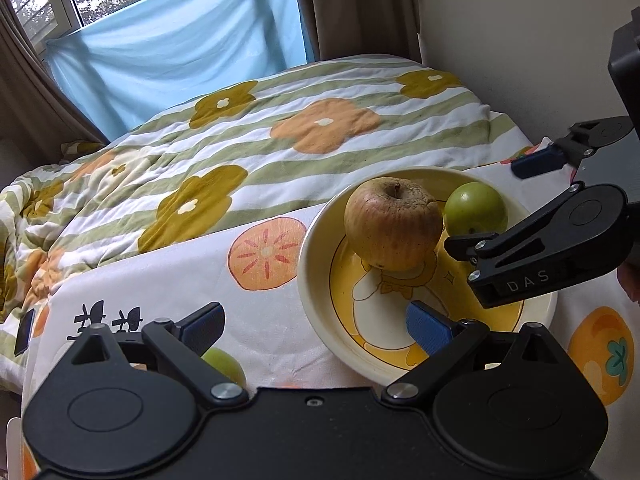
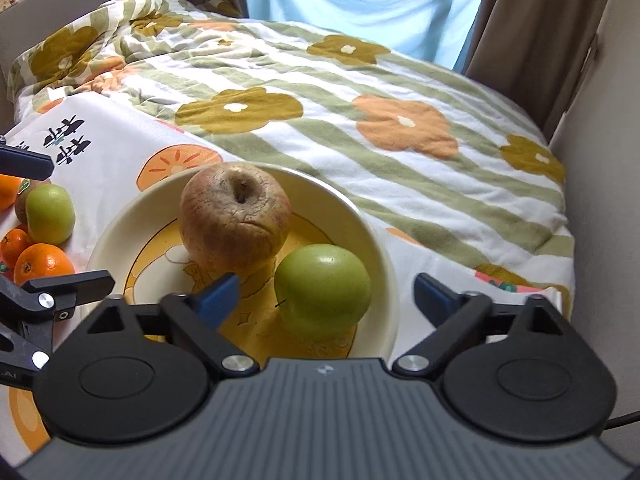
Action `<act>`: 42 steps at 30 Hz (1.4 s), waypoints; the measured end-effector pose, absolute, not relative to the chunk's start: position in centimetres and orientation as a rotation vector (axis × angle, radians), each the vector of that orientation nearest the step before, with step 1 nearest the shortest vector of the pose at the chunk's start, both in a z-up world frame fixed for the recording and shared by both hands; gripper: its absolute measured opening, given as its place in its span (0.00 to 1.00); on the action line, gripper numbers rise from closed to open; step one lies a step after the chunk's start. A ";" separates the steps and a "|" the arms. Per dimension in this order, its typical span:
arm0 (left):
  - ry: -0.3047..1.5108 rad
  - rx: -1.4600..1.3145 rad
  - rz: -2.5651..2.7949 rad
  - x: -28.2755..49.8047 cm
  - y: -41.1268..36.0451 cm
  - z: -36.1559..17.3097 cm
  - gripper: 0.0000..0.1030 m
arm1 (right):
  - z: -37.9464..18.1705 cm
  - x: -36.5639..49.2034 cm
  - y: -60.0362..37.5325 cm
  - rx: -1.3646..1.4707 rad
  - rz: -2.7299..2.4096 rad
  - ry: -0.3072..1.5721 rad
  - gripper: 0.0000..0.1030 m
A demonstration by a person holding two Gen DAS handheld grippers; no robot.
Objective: Organize fruits
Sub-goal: 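Open both tools to release the apples in the bowl and withdraw, then grasp a red cherry tomato with the left tool while the right tool grasps a small mandarin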
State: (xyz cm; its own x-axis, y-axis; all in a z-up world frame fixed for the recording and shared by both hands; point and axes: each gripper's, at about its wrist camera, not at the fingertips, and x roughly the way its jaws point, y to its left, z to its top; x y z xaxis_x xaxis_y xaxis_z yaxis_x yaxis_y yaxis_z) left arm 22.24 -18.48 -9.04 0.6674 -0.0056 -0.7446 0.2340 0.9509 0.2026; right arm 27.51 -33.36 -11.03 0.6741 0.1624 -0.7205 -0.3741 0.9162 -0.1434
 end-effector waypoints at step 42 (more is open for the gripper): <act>0.630 0.187 0.038 6.8 -6.2 -0.4 0.97 | -0.8 13.2 -25.6 -0.009 0.244 0.766 1.00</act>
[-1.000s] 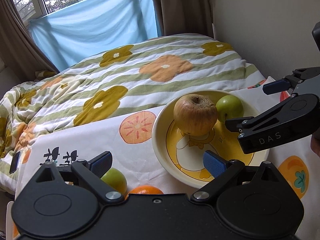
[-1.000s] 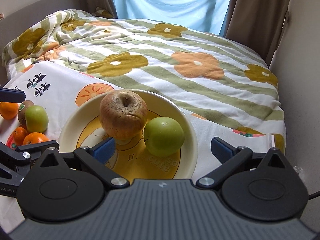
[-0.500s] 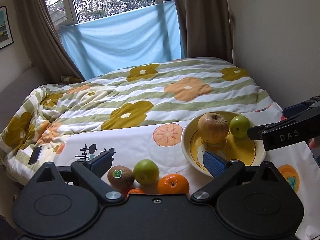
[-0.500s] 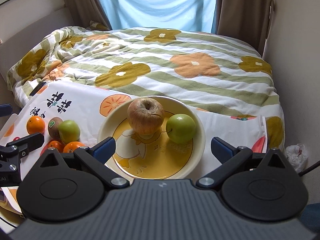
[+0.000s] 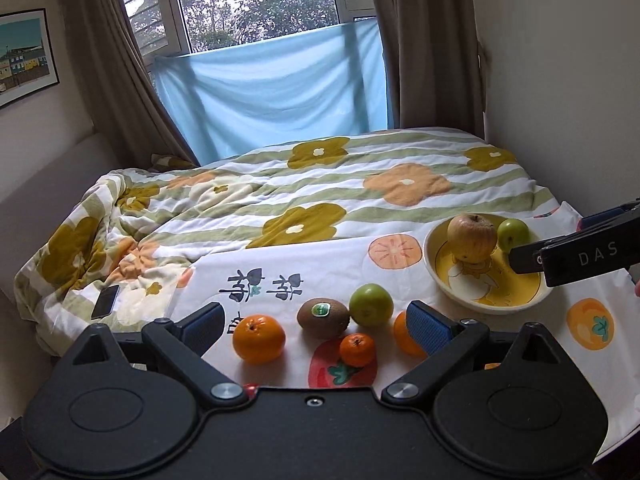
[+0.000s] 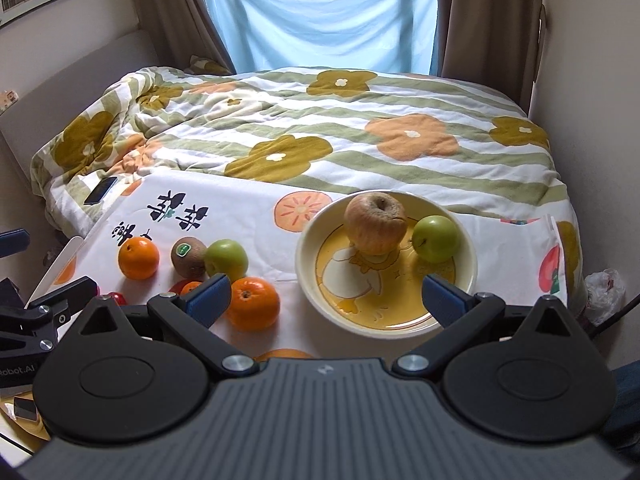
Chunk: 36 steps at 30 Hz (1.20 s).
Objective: Organize fruits
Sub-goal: 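Grasp a red cherry tomato with the left tool while the right tool grasps a small mandarin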
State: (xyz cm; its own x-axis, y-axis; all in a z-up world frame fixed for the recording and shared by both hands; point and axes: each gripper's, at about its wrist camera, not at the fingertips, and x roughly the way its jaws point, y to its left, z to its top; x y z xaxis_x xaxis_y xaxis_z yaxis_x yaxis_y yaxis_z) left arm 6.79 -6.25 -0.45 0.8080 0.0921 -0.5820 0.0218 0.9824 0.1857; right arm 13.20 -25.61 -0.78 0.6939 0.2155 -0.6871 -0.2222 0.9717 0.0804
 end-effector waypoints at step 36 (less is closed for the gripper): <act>0.845 0.277 -0.185 11.9 4.3 -13.6 0.57 | -12.8 9.5 -13.2 0.080 0.083 0.898 1.00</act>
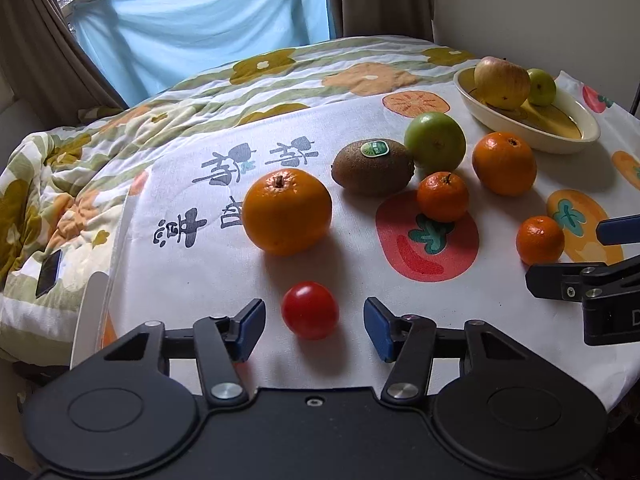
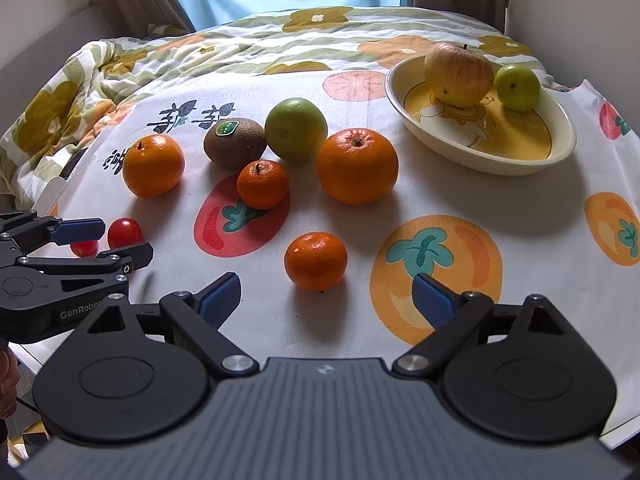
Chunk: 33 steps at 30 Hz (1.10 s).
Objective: Organize fruits
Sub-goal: 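Grasp a red cherry tomato with the left tool while the right tool grasps a small mandarin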
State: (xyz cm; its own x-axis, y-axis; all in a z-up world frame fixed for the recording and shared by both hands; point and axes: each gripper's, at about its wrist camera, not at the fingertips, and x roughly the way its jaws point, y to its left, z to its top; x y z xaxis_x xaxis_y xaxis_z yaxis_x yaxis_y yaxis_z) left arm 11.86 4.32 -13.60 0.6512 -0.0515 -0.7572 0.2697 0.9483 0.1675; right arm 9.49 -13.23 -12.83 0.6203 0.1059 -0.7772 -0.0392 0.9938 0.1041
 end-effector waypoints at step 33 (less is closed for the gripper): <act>0.884 0.222 -0.203 9.6 4.3 -13.6 0.34 | -13.9 11.0 -12.1 0.000 0.084 0.903 0.64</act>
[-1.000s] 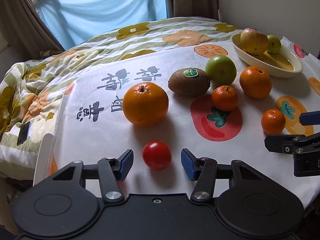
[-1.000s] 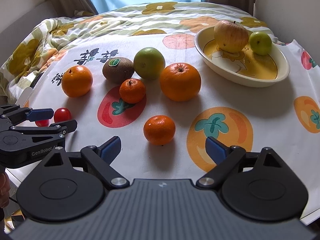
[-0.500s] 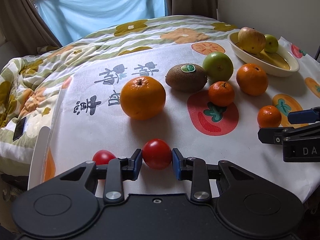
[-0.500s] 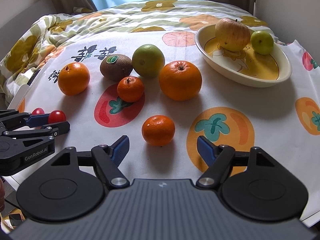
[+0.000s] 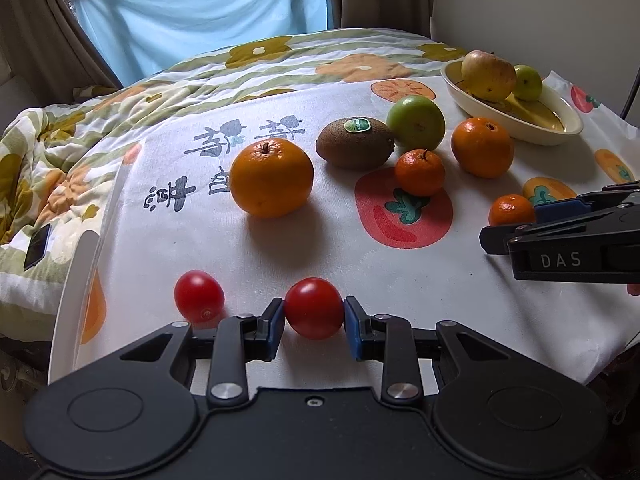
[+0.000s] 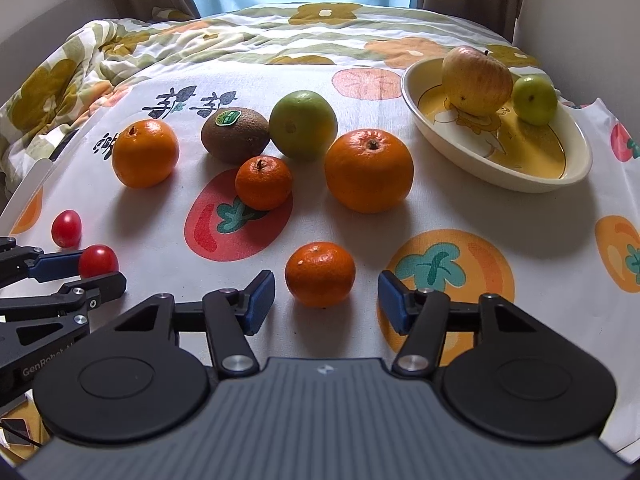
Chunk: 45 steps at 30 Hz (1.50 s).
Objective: Organize fruits
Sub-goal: 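Grasp a red cherry tomato with the left tool while the right tool grasps a small mandarin, then carry both fruits to the bowl and open the left tool to drop the tomato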
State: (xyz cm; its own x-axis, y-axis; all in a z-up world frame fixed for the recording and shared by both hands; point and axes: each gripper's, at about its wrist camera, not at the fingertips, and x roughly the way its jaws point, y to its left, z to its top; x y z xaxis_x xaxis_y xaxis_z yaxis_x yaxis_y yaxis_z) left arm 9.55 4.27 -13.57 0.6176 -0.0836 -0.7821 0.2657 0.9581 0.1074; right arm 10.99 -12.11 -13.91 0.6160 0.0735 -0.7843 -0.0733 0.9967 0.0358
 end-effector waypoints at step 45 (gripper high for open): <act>0.784 0.189 -0.267 13.5 -17.0 -5.2 0.34 | -5.7 16.0 -33.4 -0.001 0.150 0.837 0.50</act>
State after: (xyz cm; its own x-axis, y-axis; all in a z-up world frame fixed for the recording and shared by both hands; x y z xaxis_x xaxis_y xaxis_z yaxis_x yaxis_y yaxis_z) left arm 13.49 -16.97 -5.21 0.6773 -0.1665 -0.7166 0.3062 0.9495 0.0688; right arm 15.97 -33.35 -5.66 0.6597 0.1316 -0.7399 -0.1327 0.9895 0.0577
